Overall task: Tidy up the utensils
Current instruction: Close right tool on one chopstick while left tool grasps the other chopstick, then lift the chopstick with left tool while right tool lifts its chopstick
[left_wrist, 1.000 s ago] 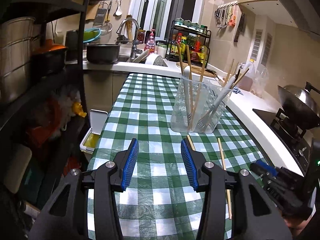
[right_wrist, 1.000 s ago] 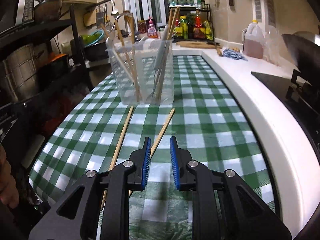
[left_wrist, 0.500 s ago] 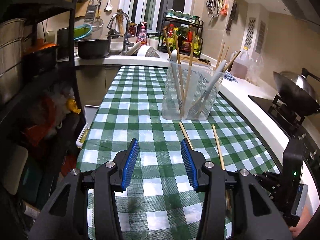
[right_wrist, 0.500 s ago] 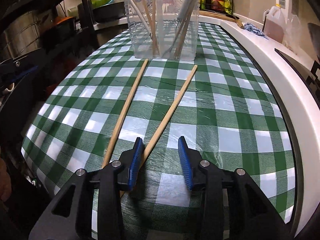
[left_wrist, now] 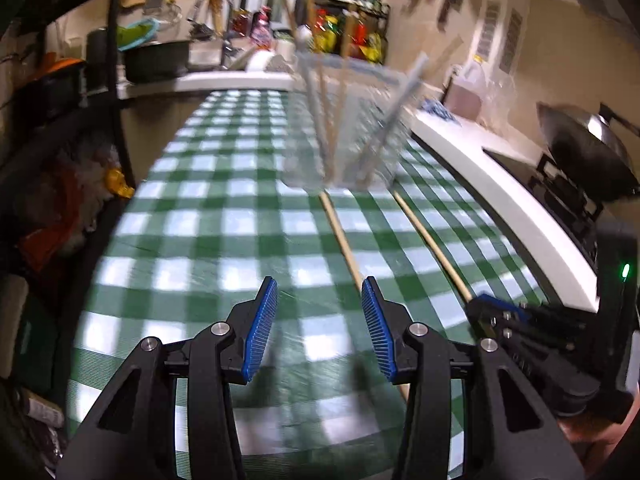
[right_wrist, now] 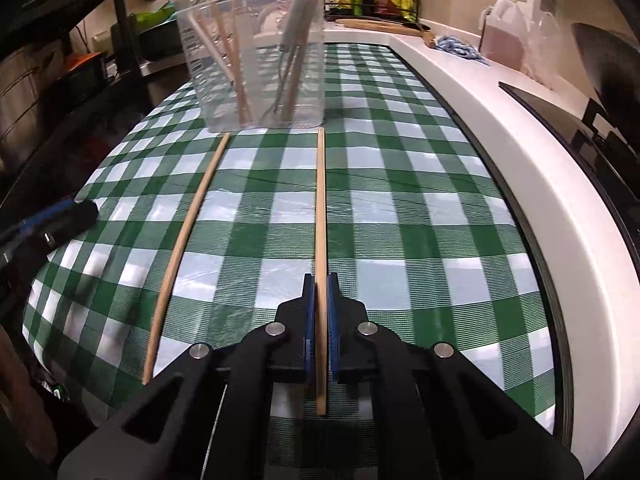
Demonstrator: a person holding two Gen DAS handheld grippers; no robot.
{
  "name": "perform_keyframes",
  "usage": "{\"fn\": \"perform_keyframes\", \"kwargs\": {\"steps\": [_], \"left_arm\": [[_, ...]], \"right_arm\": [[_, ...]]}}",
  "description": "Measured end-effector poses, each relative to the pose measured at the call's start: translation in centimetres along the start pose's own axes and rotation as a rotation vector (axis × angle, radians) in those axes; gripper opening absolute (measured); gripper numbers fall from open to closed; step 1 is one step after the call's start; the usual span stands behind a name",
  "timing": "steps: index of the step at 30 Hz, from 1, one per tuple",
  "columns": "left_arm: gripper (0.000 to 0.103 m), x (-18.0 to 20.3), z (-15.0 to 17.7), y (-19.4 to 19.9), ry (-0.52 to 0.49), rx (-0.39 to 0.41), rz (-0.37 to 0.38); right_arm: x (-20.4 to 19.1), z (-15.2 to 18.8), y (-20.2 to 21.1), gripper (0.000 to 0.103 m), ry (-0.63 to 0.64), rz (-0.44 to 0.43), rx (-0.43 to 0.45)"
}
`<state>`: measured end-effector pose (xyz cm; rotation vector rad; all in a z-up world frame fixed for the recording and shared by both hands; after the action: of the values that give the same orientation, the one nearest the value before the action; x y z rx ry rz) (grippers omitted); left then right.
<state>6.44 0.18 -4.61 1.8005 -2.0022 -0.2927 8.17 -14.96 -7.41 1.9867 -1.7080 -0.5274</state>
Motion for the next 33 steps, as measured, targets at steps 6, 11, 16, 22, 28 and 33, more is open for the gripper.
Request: {"fn": "perform_keyframes", "kwargs": {"steps": [6,11,16,22,28,33], "left_arm": [[0.044,2.6,2.3,-1.5,-0.068,-0.061,0.039],[0.043,3.5,3.7,-2.4,-0.118,-0.094,0.032],[0.019,3.3,3.6,-2.3,-0.155,-0.092,0.005],[0.007,1.3,3.3,-1.9,-0.136,-0.090,-0.037],[0.007,-0.7,3.0,-1.1,-0.083,-0.075,-0.042],[0.008,-1.1,3.5,-1.4,-0.080,-0.090,-0.038]], "right_arm": [[1.1,-0.1,-0.2,0.006,-0.026,0.027,-0.004],[1.5,0.1,-0.4,0.006,-0.036,0.032,-0.017],[1.6,0.2,-0.6,0.006,-0.043,0.033,-0.021],[1.3,0.3,-0.5,0.006,-0.041,0.030,-0.017],[0.6,0.3,-0.3,0.007,-0.038,0.008,-0.011],[0.4,0.5,-0.4,0.008,-0.037,0.001,-0.018]]}}
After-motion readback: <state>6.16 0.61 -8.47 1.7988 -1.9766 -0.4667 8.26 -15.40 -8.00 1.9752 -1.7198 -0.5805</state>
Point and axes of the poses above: each gripper's, at about its wrist camera, not at the fingertips, and y roughly against the way its jaws point, x to its right, z to its underside, the point moved 5 cm from there along -y, roughly the way its jaws point, and after that the axes turned 15 degrees about x, right-handed, at the moved point
